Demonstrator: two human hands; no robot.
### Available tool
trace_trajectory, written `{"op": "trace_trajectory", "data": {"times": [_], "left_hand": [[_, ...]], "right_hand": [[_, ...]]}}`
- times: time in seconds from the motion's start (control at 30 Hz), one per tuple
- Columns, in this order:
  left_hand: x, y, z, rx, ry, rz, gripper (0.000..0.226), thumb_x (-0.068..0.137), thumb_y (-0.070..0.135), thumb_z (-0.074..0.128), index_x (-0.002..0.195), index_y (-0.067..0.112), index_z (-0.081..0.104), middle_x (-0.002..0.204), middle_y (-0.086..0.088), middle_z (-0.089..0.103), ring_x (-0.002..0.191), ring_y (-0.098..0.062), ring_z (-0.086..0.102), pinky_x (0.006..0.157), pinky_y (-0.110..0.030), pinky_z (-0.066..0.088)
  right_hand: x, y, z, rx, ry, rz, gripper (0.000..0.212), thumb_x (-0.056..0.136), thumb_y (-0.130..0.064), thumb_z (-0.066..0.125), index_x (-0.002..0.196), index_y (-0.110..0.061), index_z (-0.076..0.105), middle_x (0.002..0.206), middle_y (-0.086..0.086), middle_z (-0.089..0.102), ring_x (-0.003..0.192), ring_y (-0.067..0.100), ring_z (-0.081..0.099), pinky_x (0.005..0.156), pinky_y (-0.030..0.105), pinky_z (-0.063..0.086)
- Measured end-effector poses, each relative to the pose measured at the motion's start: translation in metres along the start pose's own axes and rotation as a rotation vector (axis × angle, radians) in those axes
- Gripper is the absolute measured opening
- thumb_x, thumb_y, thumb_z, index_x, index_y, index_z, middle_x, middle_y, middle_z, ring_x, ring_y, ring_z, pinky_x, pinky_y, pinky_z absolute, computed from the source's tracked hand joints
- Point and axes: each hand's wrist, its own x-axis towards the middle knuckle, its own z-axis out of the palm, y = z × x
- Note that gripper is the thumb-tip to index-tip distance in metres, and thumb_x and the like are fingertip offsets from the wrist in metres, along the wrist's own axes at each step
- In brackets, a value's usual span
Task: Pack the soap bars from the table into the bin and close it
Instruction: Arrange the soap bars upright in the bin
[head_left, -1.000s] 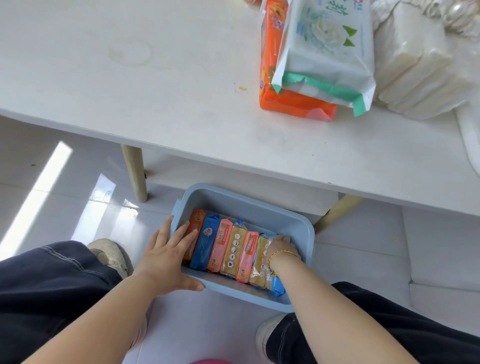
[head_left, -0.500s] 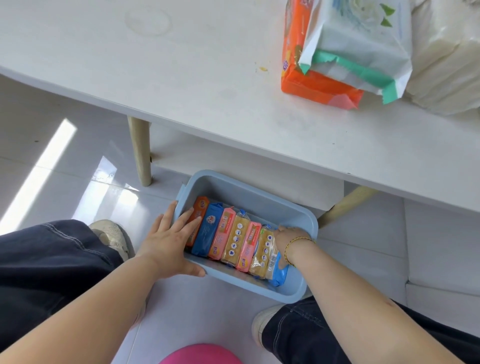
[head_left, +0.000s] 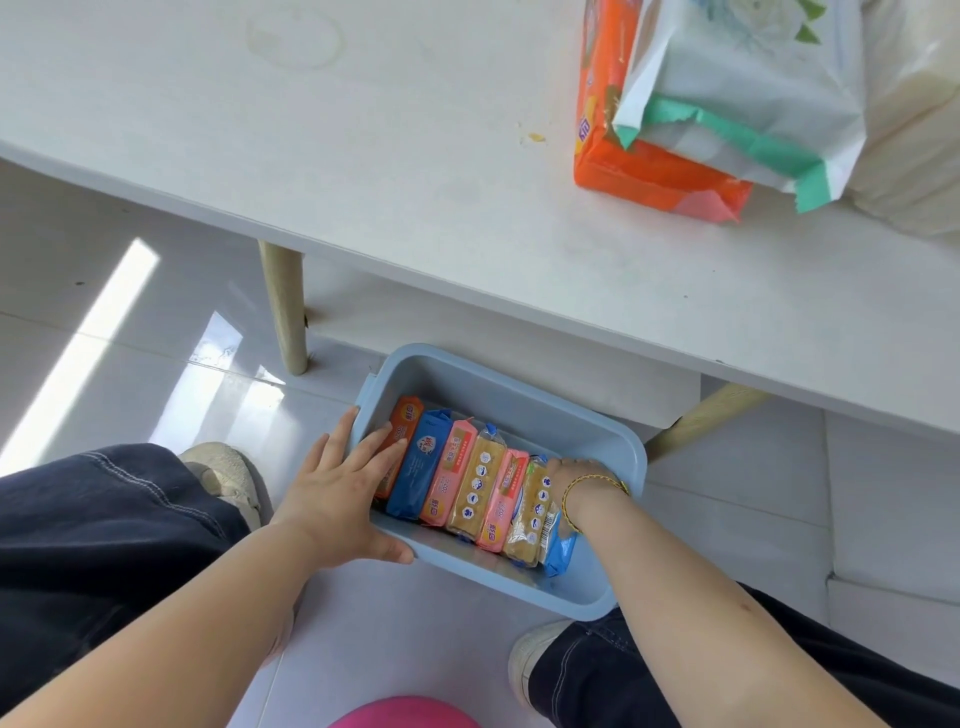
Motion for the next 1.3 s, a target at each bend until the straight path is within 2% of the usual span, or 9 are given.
{"op": "trace_trajectory", "data": {"times": [0.17,0.33,0.47,0.67,0.8,0.9,0.97,1.03,1.3], "left_hand": [[0.001,-0.002,0.0,0.005,-0.024,0.02,0.116,0.058,0.072,0.06,0.143,0.03,-0.008,0.155,0.008,-0.01,0.136,-0.023,-0.031,0.114,-0.043,-0.012],[0.002,-0.003,0.0,0.019,-0.023,0.043,0.118,0.058,0.073,0.06,0.142,0.03,-0.011,0.155,0.008,-0.011,0.122,-0.014,-0.041,0.113,-0.041,-0.013],[0.002,-0.002,0.0,0.009,-0.014,0.039,0.118,0.058,0.072,0.06,0.142,0.031,-0.012,0.155,0.009,-0.012,0.119,-0.012,-0.041,0.111,-0.04,-0.015],[0.002,-0.001,0.001,-0.001,-0.004,0.024,0.12,0.057,0.073,0.06,0.14,0.032,-0.015,0.155,0.009,-0.013,0.119,-0.012,-0.041,0.112,-0.04,-0.014],[0.001,-0.001,0.0,-0.013,0.001,0.027,0.121,0.057,0.072,0.061,0.139,0.032,-0.018,0.155,0.009,-0.013,0.119,-0.012,-0.041,0.111,-0.039,-0.015],[0.001,0.0,-0.001,-0.024,0.005,0.033,0.121,0.056,0.072,0.061,0.14,0.031,-0.015,0.155,0.009,-0.012,0.119,-0.012,-0.041,0.11,-0.038,-0.017],[0.0,0.0,-0.001,-0.019,0.012,0.033,0.121,0.056,0.073,0.061,0.141,0.031,-0.014,0.155,0.009,-0.012,0.119,-0.012,-0.042,0.108,-0.037,-0.018],[0.0,-0.001,0.0,-0.016,0.007,0.034,0.12,0.056,0.073,0.06,0.141,0.031,-0.015,0.155,0.009,-0.013,0.119,-0.013,-0.042,0.108,-0.036,-0.018],[0.002,-0.001,0.0,-0.028,0.008,0.036,0.12,0.057,0.074,0.059,0.14,0.031,-0.015,0.155,0.008,-0.012,0.119,-0.013,-0.042,0.103,-0.036,-0.021]], "right_hand": [[-0.001,-0.008,0.004,0.307,-0.113,0.064,0.066,0.087,-0.01,0.051,0.141,-0.01,0.014,0.075,0.002,0.038,0.069,0.013,0.044,0.074,0.028,0.041],[-0.007,-0.007,0.002,0.422,-0.143,0.058,0.036,0.085,-0.012,0.047,0.121,-0.013,0.042,0.077,0.0,0.047,0.063,0.009,0.044,0.05,0.02,0.036],[0.0,-0.014,-0.004,0.603,0.023,-0.034,0.059,0.085,-0.009,0.047,0.139,-0.022,0.026,0.122,0.011,0.055,0.088,0.019,0.057,0.073,0.029,0.05],[0.002,-0.042,-0.005,0.498,0.035,-0.127,0.042,0.084,-0.007,0.042,0.126,-0.015,0.042,0.082,0.003,0.05,0.072,0.016,0.047,0.046,0.023,0.031],[-0.006,-0.04,-0.019,0.435,-0.032,-0.141,0.028,0.085,-0.006,0.041,0.109,-0.008,0.055,0.077,0.002,0.049,0.071,0.016,0.046,0.047,0.022,0.03],[-0.002,-0.043,-0.035,0.479,0.086,-0.05,0.025,0.089,-0.012,0.043,0.064,-0.01,0.047,0.066,0.003,0.045,0.057,0.014,0.042,0.044,0.021,0.028],[0.002,-0.054,-0.037,0.599,0.168,-0.064,0.015,0.09,-0.014,0.045,0.081,-0.007,0.054,0.074,0.005,0.053,0.068,0.019,0.052,0.047,0.02,0.035],[0.0,-0.07,-0.035,0.675,0.18,-0.159,0.035,0.089,-0.009,0.044,0.124,-0.007,0.048,0.111,0.012,0.06,0.095,0.026,0.059,0.067,0.026,0.046],[0.004,-0.08,-0.03,0.569,0.129,-0.24,0.044,0.089,-0.005,0.041,0.132,-0.012,0.042,0.13,0.016,0.053,0.116,0.031,0.051,0.093,0.031,0.043]]}}
